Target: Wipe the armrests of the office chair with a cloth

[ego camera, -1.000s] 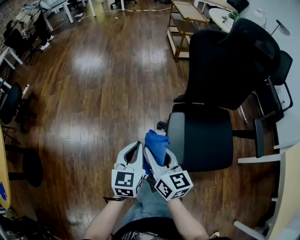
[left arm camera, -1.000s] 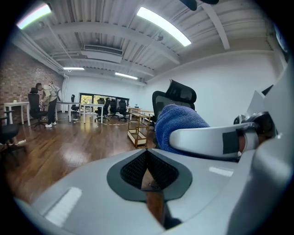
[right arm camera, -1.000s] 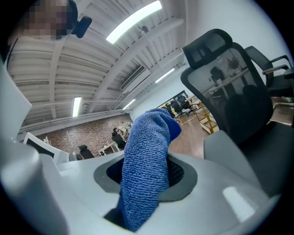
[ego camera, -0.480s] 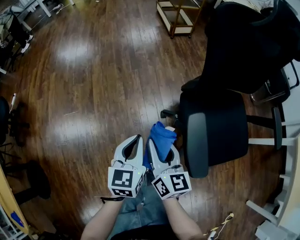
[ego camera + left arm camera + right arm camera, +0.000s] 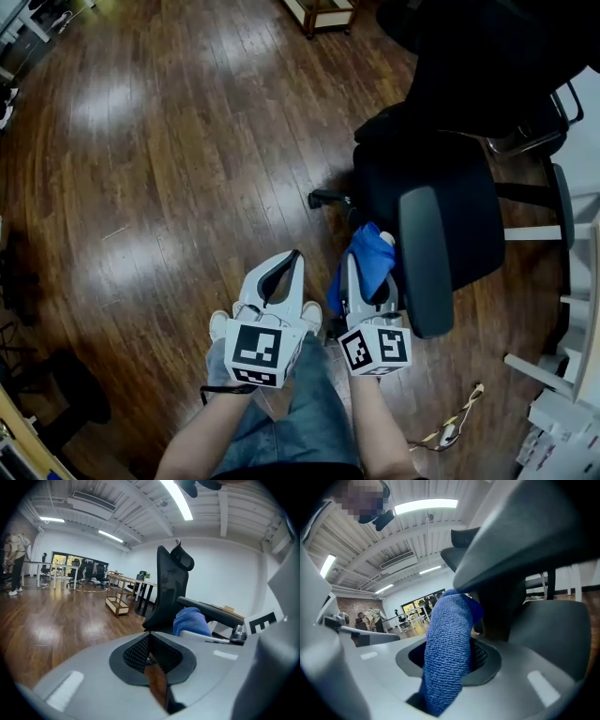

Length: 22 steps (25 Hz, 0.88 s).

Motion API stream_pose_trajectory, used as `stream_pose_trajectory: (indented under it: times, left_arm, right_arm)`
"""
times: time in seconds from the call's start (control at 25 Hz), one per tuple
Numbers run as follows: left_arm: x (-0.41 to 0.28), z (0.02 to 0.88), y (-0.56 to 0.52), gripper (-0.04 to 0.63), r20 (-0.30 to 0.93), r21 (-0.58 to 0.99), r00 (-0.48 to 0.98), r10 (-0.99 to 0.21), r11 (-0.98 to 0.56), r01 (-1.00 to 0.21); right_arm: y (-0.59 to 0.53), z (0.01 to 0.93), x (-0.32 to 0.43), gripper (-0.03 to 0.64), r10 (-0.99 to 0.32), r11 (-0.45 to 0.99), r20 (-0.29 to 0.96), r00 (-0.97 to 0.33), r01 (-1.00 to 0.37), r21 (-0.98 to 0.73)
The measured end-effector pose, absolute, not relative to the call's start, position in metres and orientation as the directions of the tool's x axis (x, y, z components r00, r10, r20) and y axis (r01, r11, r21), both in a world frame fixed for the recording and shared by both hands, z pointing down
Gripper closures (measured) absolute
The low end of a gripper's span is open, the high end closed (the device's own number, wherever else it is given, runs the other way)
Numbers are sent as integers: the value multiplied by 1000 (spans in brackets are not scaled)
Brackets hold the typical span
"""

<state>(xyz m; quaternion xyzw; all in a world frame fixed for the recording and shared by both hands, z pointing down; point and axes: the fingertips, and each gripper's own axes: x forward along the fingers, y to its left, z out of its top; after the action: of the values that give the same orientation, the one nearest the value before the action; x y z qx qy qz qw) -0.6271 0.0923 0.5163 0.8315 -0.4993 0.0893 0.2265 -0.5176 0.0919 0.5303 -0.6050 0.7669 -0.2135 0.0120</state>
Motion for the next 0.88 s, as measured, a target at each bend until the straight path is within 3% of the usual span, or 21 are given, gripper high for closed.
stream_pose_trajectory:
  times: [0.2,0.88]
  left_arm:
    - [-618,539,96,617,363,314,553,-750,-461,-830]
    - [-622,615,83,617,380,315,558,-738,-464,-828]
  right_arm:
    - [91,564,-496,479,-948,98,258,-185,-944,-315]
    - [48,722,-513,479,-867,148,425,-261,-948,-280]
